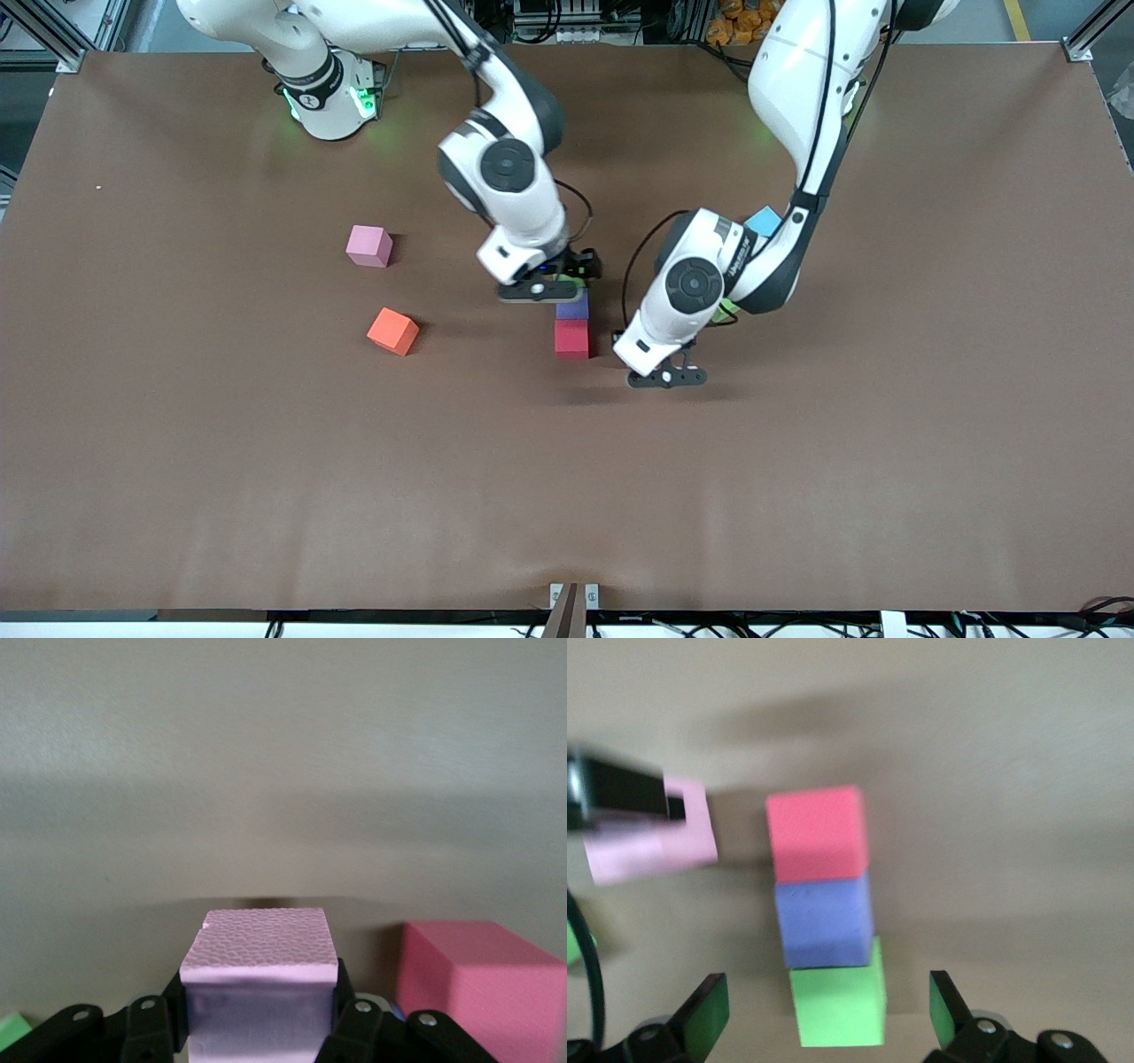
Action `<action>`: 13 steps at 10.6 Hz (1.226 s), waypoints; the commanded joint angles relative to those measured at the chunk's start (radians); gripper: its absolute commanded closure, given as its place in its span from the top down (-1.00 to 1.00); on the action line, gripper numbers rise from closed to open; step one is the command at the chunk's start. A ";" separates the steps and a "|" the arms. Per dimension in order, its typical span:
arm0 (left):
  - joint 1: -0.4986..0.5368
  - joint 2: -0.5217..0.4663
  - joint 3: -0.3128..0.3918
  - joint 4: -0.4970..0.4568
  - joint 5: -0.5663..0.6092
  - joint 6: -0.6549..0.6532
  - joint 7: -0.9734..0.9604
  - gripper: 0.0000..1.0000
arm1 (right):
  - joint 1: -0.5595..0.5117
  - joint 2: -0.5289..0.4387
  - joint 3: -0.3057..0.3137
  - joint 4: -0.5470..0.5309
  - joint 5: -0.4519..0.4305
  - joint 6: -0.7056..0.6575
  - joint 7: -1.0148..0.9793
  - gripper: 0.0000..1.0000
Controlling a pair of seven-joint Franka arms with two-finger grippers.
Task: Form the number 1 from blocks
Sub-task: 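Place pink beyond green with the left gripper while the right gripper grasps orange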
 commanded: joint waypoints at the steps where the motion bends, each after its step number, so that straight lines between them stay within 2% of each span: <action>1: -0.006 -0.136 -0.026 -0.062 0.015 -0.112 -0.053 -1.00 | -0.161 -0.104 0.018 -0.094 -0.014 -0.044 -0.134 1.00; 3: -0.004 -0.190 -0.094 -0.090 0.015 -0.147 -0.154 -1.00 | -0.275 -0.120 0.018 -0.145 -0.014 -0.044 -0.227 1.00; 5: -0.007 -0.184 -0.211 -0.093 0.024 -0.148 -0.323 -1.00 | -0.359 -0.109 0.017 -0.161 -0.014 -0.045 -0.215 1.00; 7: -0.007 -0.179 -0.295 -0.132 0.086 -0.148 -0.439 -1.00 | -0.409 -0.105 0.015 -0.215 -0.016 -0.044 -0.157 1.00; 9: -0.009 -0.179 -0.334 -0.185 0.097 -0.126 -0.490 -1.00 | -0.429 -0.109 0.012 -0.280 -0.017 -0.004 -0.079 1.00; 11: -0.009 -0.173 -0.348 -0.249 0.104 -0.021 -0.510 -1.00 | -0.426 -0.109 0.014 -0.363 -0.016 0.136 0.004 1.00; 13: -0.029 -0.147 -0.346 -0.274 0.106 0.068 -0.515 -1.00 | -0.427 -0.105 0.014 -0.381 -0.017 0.162 0.009 1.00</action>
